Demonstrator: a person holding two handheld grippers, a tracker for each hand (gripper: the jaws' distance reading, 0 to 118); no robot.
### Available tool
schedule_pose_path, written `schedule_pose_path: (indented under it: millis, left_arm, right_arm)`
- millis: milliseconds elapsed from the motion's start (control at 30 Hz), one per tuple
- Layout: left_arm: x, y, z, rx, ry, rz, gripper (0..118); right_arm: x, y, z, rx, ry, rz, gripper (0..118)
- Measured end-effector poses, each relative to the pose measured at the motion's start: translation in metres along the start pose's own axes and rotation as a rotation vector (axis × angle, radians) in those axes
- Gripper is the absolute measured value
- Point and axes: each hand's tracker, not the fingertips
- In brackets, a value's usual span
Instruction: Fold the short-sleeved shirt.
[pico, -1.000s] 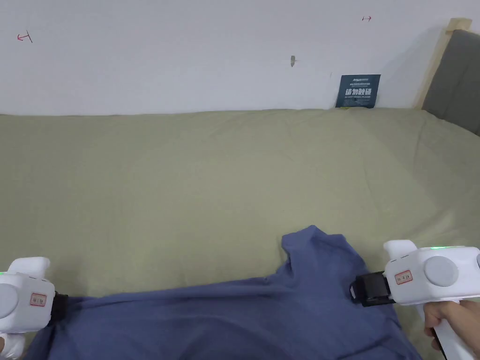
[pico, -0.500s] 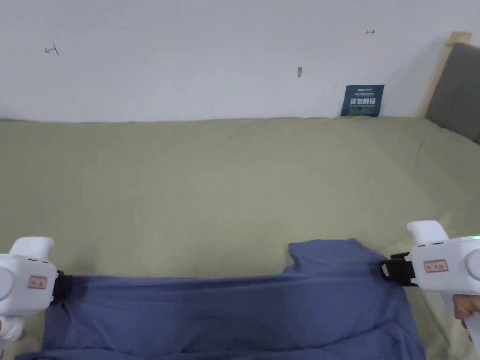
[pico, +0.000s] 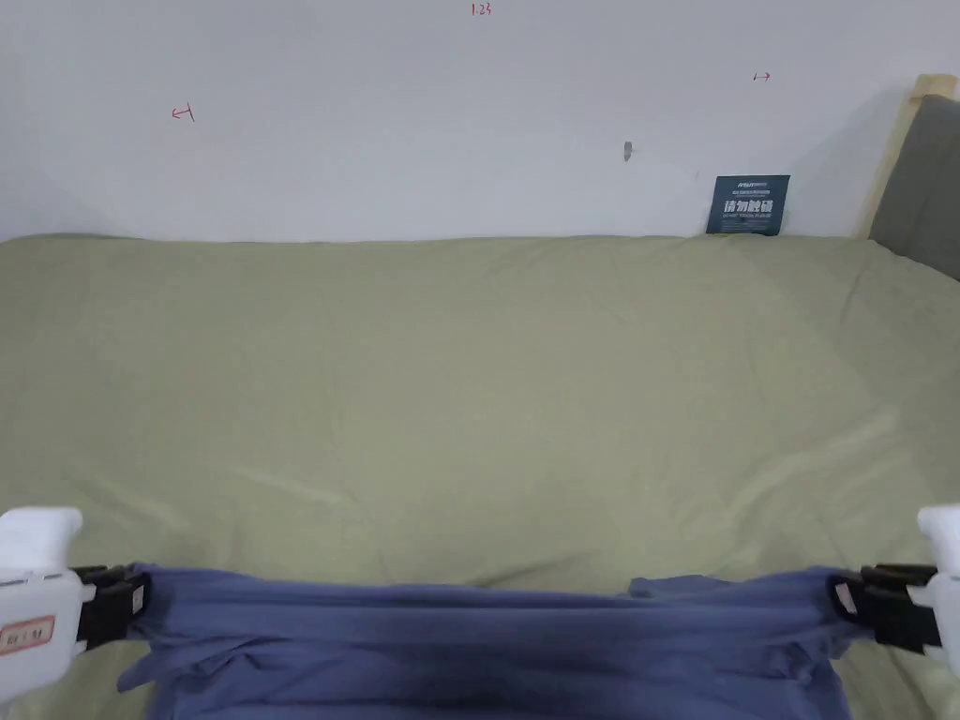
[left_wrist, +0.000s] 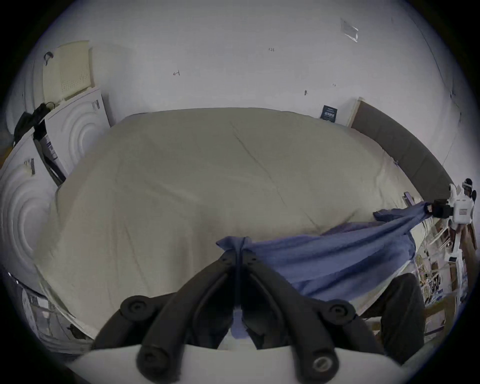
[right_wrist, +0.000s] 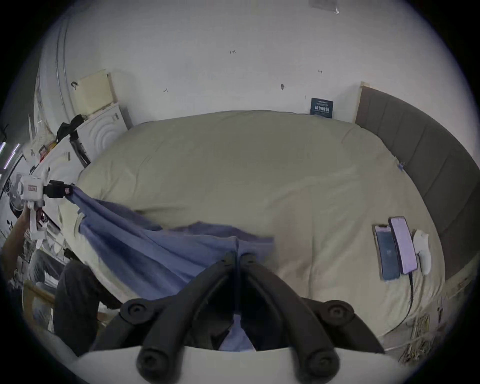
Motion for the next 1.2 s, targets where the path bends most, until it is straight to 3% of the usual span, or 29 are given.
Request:
schedule_pose_path:
  millis: [300,333,367,400,433,533,733,833,900,933,967,1000,1033,1100,1200]
  left_arm:
    - [-0.003,-0.063,-0.008,-0.076,-0.016,0.009,7]
    - [-0.003,-0.065,-0.011,-0.095,-0.004,-0.005,24]
    - [-0.003,-0.065,-0.015,-0.141,0.04,-0.013,77]
    - [-0.003,-0.065,-0.017,-0.153,0.054,-0.021,109]
    - [-0.001,-0.064,-0.011,-0.12,0.047,-0.021,117]
    - [0.01,-0.038,0.01,-0.049,0.016,0.012,114]
    - [0.078,0.03,0.067,0.265,-0.022,0.0,114]
    - [0.106,0.051,0.081,0.44,-0.02,0.011,110]
    - [0.128,0.056,0.091,0.534,0.042,0.008,84]
    - [0.139,0.055,0.094,0.593,0.091,0.0,58]
    - [0.151,0.049,0.098,0.642,0.128,-0.004,13]
    - [0.158,0.046,0.099,0.655,0.153,-0.013,0]
    - [0.163,0.043,0.1,0.682,0.17,-0.015,0]
    - [0.171,0.036,0.101,0.704,0.164,-0.004,0]
    - [0.173,0.03,0.106,0.722,0.162,-0.018,0]
  right_arm:
    - [0.0,-0.067,-0.018,-0.155,0.025,-0.038,6]
    - [0.001,-0.07,-0.022,-0.165,-0.003,-0.029,17]
    - [0.002,-0.072,-0.026,-0.186,-0.036,-0.014,54]
    - [0.001,-0.071,-0.027,-0.193,-0.049,-0.024,76]
    - [0.002,-0.067,-0.023,-0.172,-0.042,-0.024,82]
    - [-0.005,-0.046,-0.003,-0.082,-0.026,-0.074,82]
    - [-0.064,0.034,0.037,0.257,0.004,-0.047,82]
    - [-0.108,0.061,0.06,0.475,-0.081,-0.003,80]
    - [-0.136,0.066,0.072,0.607,-0.167,0.015,77]
    - [-0.145,0.067,0.076,0.65,-0.178,0.012,67]
    - [-0.154,0.067,0.079,0.685,-0.184,0.019,35]
    - [-0.16,0.067,0.081,0.707,-0.189,0.02,8]
    - [-0.167,0.062,0.084,0.754,-0.192,0.006,1]
    - [-0.177,0.056,0.086,0.781,-0.239,0.016,0]
    - [-0.183,0.052,0.086,0.754,-0.228,0.034,0]
